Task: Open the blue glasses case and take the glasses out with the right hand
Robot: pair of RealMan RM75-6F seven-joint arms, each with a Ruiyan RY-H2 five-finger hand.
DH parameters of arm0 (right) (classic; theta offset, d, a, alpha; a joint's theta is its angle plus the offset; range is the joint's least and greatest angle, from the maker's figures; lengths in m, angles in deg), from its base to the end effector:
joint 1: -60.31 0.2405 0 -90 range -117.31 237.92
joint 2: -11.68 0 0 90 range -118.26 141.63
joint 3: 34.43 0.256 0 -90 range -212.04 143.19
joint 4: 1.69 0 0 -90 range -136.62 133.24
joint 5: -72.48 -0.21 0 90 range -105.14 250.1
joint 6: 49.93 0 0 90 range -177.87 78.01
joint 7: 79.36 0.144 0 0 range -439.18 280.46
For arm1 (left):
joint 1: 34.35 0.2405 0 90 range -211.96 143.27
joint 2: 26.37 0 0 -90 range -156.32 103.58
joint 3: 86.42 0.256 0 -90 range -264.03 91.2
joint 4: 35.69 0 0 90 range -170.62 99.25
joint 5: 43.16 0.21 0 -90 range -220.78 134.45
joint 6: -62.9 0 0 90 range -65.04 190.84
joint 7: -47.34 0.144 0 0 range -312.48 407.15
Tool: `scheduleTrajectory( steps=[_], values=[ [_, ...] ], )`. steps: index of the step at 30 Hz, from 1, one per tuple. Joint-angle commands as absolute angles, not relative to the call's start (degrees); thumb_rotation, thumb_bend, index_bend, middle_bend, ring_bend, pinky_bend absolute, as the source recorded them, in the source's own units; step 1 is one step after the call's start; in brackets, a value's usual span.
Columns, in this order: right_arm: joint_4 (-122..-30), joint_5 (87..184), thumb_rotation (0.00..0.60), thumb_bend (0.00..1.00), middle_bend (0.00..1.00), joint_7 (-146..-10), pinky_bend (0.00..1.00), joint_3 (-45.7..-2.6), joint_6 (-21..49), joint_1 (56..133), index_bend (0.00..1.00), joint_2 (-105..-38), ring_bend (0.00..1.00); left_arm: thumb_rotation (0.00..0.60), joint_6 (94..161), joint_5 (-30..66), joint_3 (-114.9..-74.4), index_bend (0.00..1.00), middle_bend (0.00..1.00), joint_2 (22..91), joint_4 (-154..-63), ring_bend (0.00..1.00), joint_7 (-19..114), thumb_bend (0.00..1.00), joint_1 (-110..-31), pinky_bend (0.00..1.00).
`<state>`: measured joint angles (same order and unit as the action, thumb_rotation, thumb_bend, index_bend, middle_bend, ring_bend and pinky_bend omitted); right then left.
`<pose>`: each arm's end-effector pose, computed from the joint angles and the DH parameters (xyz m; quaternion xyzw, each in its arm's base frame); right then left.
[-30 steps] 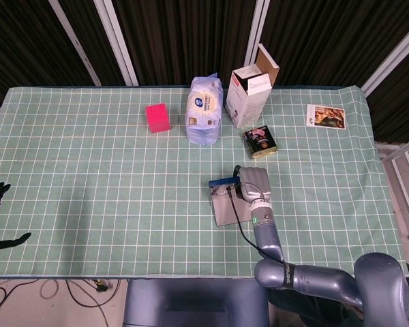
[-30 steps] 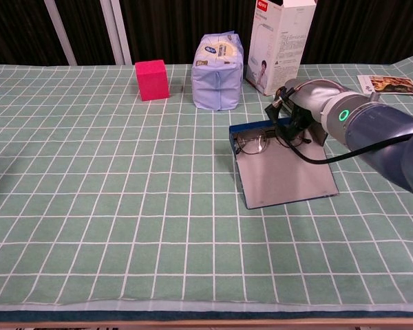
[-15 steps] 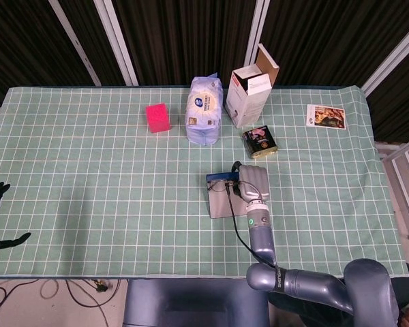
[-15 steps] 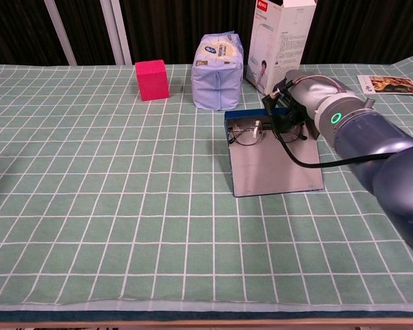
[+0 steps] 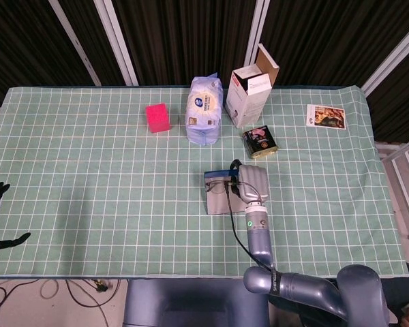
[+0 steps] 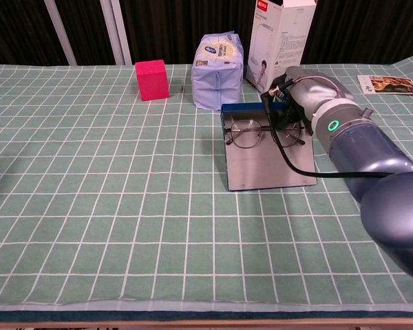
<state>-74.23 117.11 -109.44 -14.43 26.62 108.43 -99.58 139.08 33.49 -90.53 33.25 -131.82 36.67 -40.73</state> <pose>-0.1056 -0.3600 -0.0592 0.5656 -0.4581 0.4177 0.5439 -0.3262 0.1908 0.1694 -0.5292 -0.5033 -0.3856 0.5639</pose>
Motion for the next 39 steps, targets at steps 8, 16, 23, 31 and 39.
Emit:
scheduleTrajectory(
  steps=[8, 16, 23, 31, 39],
  values=[
    [-72.6, 119.2, 0.600, 0.59, 0.97, -108.4, 1.00, -13.9, 26.2, 106.8, 0.51, -100.7, 1.00, 0.600, 139.1, 33.5, -90.5, 0.00, 0.00, 33.2, -131.8, 0.00, 36.6, 0.00, -40.7, 0.00],
    [-71.7, 119.8, 0.600, 0.59, 0.97, -109.5, 1.00, -13.2, 25.2, 106.3, 0.51, -101.0, 1.00, 0.600, 139.1, 33.5, -90.5, 0.00, 0.00, 33.3, -131.8, 0.00, 36.7, 0.00, -40.7, 0.00],
    [-68.1, 119.4, 0.600, 0.59, 0.97, -110.8, 1.00, -10.6, 22.5, 108.3, 0.51, -101.9, 1.00, 0.600, 139.0, 33.3, -90.6, 0.00, 0.00, 33.3, -131.8, 0.00, 36.7, 0.00, -40.7, 0.00],
    [-60.5, 118.1, 0.600, 0.52, 0.97, -112.2, 1.00, -6.9, 18.6, 112.4, 0.26, -104.2, 1.00, 0.600, 139.0, 33.5, -90.5, 0.00, 0.00, 33.3, -132.1, 0.00, 36.8, 0.00, -40.8, 0.00],
    [-58.8, 116.7, 0.600, 0.35, 0.96, -115.0, 1.00, -6.1, 18.0, 113.5, 0.00, -105.1, 1.00, 0.600, 139.0, 33.7, -90.4, 0.00, 0.00, 33.3, -132.1, 0.00, 36.6, 0.00, -40.8, 0.00]
  ],
)
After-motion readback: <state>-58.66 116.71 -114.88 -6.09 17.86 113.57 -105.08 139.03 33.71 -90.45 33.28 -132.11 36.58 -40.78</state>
